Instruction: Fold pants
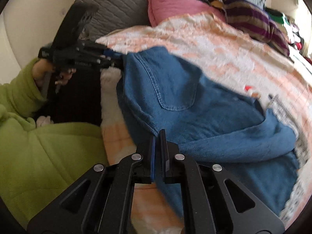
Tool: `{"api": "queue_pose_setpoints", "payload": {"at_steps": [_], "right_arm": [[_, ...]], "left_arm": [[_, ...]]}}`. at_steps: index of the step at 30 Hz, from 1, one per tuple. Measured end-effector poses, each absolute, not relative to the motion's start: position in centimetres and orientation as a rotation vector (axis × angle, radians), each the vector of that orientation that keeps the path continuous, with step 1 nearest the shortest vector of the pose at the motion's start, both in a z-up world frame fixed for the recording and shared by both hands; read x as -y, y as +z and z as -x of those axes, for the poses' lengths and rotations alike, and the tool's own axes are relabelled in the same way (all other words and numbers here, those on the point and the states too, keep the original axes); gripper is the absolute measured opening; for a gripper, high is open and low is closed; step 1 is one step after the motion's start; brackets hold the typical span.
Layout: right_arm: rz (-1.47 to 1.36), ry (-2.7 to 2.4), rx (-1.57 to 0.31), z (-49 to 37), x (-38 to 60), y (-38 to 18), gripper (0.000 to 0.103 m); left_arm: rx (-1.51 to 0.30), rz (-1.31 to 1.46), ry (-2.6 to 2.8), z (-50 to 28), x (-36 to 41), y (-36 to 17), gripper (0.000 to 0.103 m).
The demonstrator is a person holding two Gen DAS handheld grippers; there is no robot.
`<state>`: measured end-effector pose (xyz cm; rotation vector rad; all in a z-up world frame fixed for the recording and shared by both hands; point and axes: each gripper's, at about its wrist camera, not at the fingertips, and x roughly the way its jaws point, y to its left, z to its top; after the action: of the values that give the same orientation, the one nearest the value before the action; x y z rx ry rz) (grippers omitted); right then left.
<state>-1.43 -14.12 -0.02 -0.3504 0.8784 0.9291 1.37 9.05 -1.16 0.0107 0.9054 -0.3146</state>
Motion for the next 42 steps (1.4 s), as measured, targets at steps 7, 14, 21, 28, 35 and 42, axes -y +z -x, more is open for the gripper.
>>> {"api": "queue_pose_setpoints", "payload": {"at_steps": [7,14,21,28,35,42], "right_arm": [[0.354,0.952,-0.875,2.0,13.3,-0.6,0.004],[0.351,0.973,-0.885,2.1,12.4,-1.3,0.005],[0.314,1.052,-0.840,3.1,12.7,0.7,0.019],[0.276,0.955,-0.902,1.3,11.4,-0.4,0.022],[0.238,0.935,-0.954,0.3,11.6,-1.5,0.034],[0.100,0.704,-0.785,-3.9,19.5,4.6,0.058]], "left_arm": [[-0.943,0.080,-0.265,-0.8,-11.6,-0.8,0.054],[-0.856,0.040,-0.177,1.4,-11.9,3.1,0.054],[-0.812,0.054,-0.206,1.0,-10.0,4.9,0.051],[-0.941,-0.076,-0.291,-0.8,-4.4,-0.3,0.045],[-0.986,-0.046,-0.283,-1.3,-5.2,-3.0,0.044],[-0.853,0.019,-0.275,0.3,-5.9,1.8,0.056]]}}
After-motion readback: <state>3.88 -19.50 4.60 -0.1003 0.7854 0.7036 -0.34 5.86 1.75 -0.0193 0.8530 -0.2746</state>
